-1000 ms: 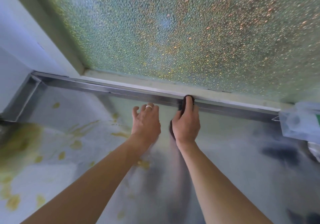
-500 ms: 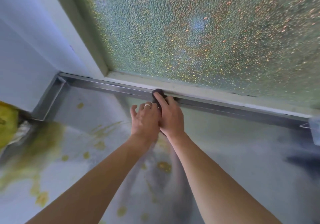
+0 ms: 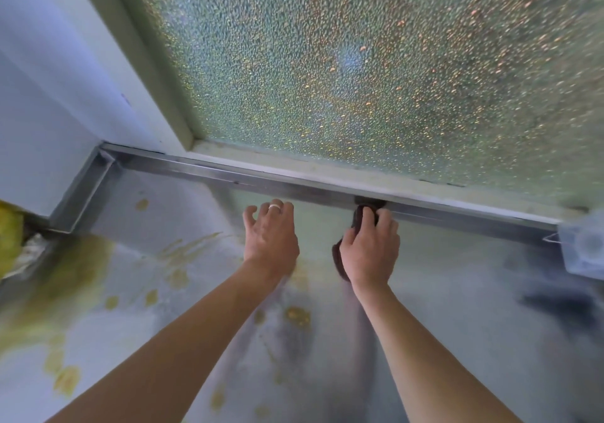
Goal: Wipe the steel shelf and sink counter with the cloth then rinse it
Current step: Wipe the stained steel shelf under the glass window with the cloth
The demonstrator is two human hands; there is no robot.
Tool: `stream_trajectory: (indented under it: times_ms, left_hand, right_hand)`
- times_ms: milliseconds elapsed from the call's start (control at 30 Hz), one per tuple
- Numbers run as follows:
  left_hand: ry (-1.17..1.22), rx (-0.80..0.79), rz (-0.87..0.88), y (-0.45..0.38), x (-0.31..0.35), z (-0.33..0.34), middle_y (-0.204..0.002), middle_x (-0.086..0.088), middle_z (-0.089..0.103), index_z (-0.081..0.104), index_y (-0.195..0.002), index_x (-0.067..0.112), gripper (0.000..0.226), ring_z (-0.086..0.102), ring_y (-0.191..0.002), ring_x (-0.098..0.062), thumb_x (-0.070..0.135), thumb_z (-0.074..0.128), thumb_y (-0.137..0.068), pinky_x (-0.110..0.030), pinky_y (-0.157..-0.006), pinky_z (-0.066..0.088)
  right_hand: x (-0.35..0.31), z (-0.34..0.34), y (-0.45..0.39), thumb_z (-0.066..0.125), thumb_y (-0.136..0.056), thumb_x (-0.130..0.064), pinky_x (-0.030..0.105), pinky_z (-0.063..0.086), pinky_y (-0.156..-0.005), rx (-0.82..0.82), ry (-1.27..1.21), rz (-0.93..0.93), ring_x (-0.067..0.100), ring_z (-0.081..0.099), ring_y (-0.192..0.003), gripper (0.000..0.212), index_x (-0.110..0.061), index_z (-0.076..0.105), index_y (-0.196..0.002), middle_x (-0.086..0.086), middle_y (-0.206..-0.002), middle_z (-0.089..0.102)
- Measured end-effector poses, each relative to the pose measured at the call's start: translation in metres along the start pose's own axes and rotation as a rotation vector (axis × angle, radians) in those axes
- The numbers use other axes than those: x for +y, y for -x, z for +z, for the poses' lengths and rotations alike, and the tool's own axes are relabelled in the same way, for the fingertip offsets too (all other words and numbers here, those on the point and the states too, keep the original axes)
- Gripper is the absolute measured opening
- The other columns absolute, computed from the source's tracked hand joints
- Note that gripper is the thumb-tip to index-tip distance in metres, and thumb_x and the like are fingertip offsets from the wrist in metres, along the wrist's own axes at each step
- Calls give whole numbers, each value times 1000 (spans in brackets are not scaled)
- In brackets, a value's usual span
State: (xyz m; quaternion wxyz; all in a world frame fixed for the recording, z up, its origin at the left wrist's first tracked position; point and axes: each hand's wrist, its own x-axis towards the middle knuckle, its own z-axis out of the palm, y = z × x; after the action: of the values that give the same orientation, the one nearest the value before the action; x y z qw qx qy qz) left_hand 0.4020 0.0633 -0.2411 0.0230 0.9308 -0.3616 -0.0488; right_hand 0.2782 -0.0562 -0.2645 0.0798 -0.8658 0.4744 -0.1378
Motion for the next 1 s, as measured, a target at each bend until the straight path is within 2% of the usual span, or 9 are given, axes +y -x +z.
stream_trajectory:
  times_ms: [133,500,567,667,700,767,867,933,1000]
  left_hand:
    - [12,-5,-15,4,-6,5,-128,1,53,49,-124,21,41,49,-122,-17,20,55,-83,-40,-112,23]
    - [74,82,-49,17,-34,5,-107,7,58,55,-109,25,26,55,-109,-15,19,46,-86,-35,-100,21]
    - [80,103,-73,23,-36,4,-104,7,59,55,-106,24,24,57,-105,-16,20,45,-85,-35,-98,22]
    - [95,154,-124,34,-35,0,-95,1,61,55,-99,20,18,60,-95,-23,17,52,-82,-38,-95,32]
    - [107,166,-149,36,-32,-1,-93,-1,62,56,-97,19,17,61,-92,-25,16,55,-81,-40,-94,35]
    - [101,172,-170,41,-25,-5,-95,-2,63,60,-98,18,20,62,-92,-26,14,59,-79,-41,-94,36]
    - [81,183,-175,48,-17,-6,-97,-2,64,61,-99,19,22,63,-93,-25,13,60,-78,-40,-95,36]
    - [67,210,-181,56,-15,-2,-94,-2,64,62,-97,19,20,63,-90,-25,14,62,-77,-39,-92,36]
    - [47,229,-207,68,-17,4,-91,-1,64,62,-94,19,17,63,-88,-25,16,64,-77,-38,-91,36]
  right_hand:
    - [-23,4,4,63,-83,-16,44,45,-75,16,-42,64,37,53,-97,31,-9,61,-113,13,-114,55]
    - [-90,20,4,54,-87,-15,42,44,-90,-185,-210,-294,32,53,-111,40,-15,64,-126,6,-126,57]
    - [-89,16,2,58,-88,-14,42,45,-94,-282,-338,-405,32,55,-110,34,-12,69,-121,8,-122,59]
    - [-81,1,8,66,-85,-11,38,50,-88,-455,-623,-466,27,63,-95,22,-11,77,-104,7,-102,64]
    - [-75,-4,11,65,-83,-10,36,51,-87,-409,-659,-441,25,64,-92,22,-13,77,-101,6,-98,64]
    - [-56,-12,15,62,-80,-8,35,51,-85,-173,-652,-375,26,62,-91,23,-12,75,-98,5,-96,62]
    - [-11,-18,12,56,-80,-11,41,48,-85,70,-444,-301,32,60,-97,31,-15,72,-107,6,-105,63]
    - [12,-15,12,57,-85,-14,46,43,-97,18,-268,-242,34,58,-119,41,-18,69,-124,5,-127,65]
    - [21,-5,17,58,-93,-20,51,30,-116,-95,-163,-249,32,43,-143,49,-19,57,-142,4,-150,53]
